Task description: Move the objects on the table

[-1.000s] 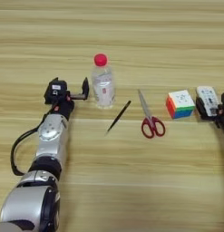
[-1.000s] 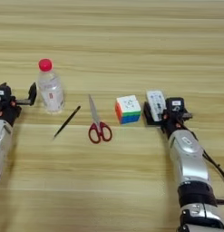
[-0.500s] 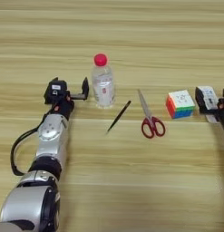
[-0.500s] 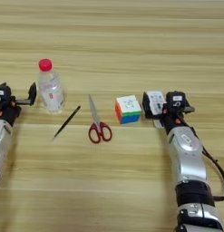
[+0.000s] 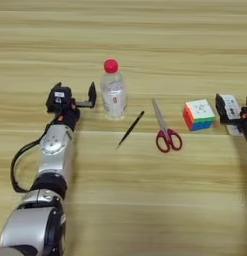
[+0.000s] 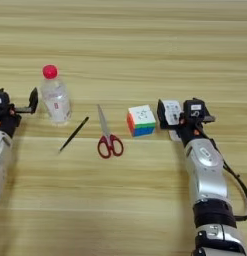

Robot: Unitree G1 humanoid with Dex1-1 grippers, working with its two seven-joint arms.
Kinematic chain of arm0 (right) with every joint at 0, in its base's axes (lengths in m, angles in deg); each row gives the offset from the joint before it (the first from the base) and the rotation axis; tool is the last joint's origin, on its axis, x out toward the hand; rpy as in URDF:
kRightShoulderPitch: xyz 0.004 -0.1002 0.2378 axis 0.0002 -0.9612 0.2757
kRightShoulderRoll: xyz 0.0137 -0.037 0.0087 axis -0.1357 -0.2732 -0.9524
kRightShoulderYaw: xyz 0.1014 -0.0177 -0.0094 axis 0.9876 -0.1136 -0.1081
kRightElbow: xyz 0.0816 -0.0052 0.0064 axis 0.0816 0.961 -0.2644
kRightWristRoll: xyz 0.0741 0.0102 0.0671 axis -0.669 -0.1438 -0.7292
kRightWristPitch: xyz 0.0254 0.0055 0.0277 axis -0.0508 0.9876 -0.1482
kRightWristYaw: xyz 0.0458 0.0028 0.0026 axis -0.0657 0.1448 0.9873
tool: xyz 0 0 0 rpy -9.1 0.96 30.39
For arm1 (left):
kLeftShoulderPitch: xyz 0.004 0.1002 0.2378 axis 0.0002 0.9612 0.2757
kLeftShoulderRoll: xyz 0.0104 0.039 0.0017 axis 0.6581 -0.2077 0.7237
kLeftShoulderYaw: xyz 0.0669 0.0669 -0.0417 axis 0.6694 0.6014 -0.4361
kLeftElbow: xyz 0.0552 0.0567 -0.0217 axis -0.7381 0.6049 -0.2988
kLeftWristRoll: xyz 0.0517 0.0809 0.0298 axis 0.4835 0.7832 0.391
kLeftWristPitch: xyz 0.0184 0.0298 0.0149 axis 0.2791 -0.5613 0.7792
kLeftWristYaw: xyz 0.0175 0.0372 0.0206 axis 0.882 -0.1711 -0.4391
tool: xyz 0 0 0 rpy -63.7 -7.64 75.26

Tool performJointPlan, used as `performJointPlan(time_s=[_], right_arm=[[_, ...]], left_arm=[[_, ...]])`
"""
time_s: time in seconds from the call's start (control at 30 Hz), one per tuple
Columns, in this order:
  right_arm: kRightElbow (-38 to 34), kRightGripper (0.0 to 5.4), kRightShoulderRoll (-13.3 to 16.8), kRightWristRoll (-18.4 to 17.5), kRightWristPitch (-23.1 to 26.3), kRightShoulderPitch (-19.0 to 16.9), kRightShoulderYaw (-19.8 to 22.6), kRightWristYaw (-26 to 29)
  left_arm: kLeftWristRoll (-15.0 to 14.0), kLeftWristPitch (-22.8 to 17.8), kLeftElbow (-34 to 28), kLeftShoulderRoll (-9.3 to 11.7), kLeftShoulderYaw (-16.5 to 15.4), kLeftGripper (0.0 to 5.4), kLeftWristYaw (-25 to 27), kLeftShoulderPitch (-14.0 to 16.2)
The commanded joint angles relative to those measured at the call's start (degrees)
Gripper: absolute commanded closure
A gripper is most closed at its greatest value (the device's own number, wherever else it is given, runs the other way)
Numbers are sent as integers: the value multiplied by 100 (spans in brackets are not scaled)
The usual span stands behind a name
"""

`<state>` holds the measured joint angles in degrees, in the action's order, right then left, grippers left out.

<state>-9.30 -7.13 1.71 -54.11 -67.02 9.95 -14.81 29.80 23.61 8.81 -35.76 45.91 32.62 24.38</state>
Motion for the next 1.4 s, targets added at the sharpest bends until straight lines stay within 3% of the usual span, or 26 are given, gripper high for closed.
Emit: performJointPlan(time_s=[0.03,0.17,0.33,0.47,0.6,1.1,1.4], right_arm=[[62,5,10,28,-52,135,6,-52],[155,5,13,41,-84,205,-13,-76],[304,5,4,62,-131,315,-42,-74],[428,5,22,59,-179,397,-44,-68],[493,5,25,62,-221,431,-52,-73],[527,5,-30,96,-246,443,-91,-147],[523,5,-34,94,-251,450,-95,-169]], left_arm=[[42,-186,-1123,48,94,0,68,696],[38,-606,-2310,154,165,0,137,1398],[-267,-1196,-3356,215,208,0,420,2030],[-369,-1480,-3784,178,301,0,572,2189],[-284,-1623,-4077,117,508,0,687,2270],[-169,-1818,-4166,-16,1047,0,945,1975],[-132,-1694,-3377,4,1023,0,981,1500]])
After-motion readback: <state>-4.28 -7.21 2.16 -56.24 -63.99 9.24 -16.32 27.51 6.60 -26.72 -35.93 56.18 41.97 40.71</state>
